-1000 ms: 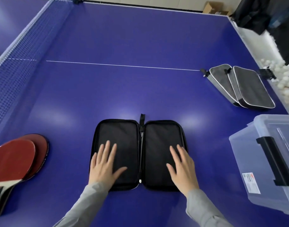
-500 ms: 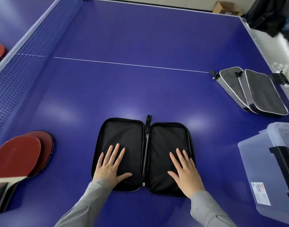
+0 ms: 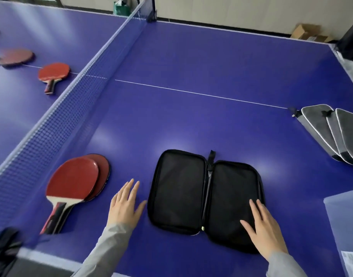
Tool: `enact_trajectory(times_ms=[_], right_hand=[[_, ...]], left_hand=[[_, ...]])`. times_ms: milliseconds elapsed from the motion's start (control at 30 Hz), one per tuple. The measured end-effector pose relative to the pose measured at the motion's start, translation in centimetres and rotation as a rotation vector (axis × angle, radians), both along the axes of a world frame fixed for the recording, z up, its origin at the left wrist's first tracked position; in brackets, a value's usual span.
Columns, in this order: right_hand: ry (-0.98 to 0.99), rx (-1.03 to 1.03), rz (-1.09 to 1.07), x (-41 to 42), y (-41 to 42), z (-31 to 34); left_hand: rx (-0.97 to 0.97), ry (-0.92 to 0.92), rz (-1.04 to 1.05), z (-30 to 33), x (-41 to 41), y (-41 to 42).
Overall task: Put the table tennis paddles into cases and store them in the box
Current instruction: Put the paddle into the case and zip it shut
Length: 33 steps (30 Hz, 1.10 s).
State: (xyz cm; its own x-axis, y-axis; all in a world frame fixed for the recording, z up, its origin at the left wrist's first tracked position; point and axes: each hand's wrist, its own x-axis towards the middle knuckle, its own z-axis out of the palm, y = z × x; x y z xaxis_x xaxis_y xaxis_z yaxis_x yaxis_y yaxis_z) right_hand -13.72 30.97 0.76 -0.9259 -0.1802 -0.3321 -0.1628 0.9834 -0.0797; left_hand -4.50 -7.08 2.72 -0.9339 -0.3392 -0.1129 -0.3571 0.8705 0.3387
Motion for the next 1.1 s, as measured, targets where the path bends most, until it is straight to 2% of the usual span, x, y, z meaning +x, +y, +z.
enact_trajectory(times_ms=[233, 400, 500, 567, 1100], right_hand=[[0.043, -0.008, -0.081, 0.5, -1.4, 1.5], [0.034, -0.036, -0.145, 0.7, -1.9, 2.0], [0.029, -0.008, -0.170, 1.0, -2.1, 2.2], [0.032, -0.009, -0.192, 1.3, -2.4, 2.2], [0.038, 0.054, -0.222, 2.2, -3.6, 2.4]], left_hand=[[-0.128, 0.170, 0.450, -1.6, 8.0, -9.8], [-0.031, 0.016, 0.725, -3.0, 9.8, -14.3], [0.031, -0.090, 0.751, -4.2, 10.1, -15.3], [0.046, -0.096, 0.737, -4.9, 10.2, -15.9], [0.147, 0.112, 0.842, -6.7, 10.3, -16.6]])
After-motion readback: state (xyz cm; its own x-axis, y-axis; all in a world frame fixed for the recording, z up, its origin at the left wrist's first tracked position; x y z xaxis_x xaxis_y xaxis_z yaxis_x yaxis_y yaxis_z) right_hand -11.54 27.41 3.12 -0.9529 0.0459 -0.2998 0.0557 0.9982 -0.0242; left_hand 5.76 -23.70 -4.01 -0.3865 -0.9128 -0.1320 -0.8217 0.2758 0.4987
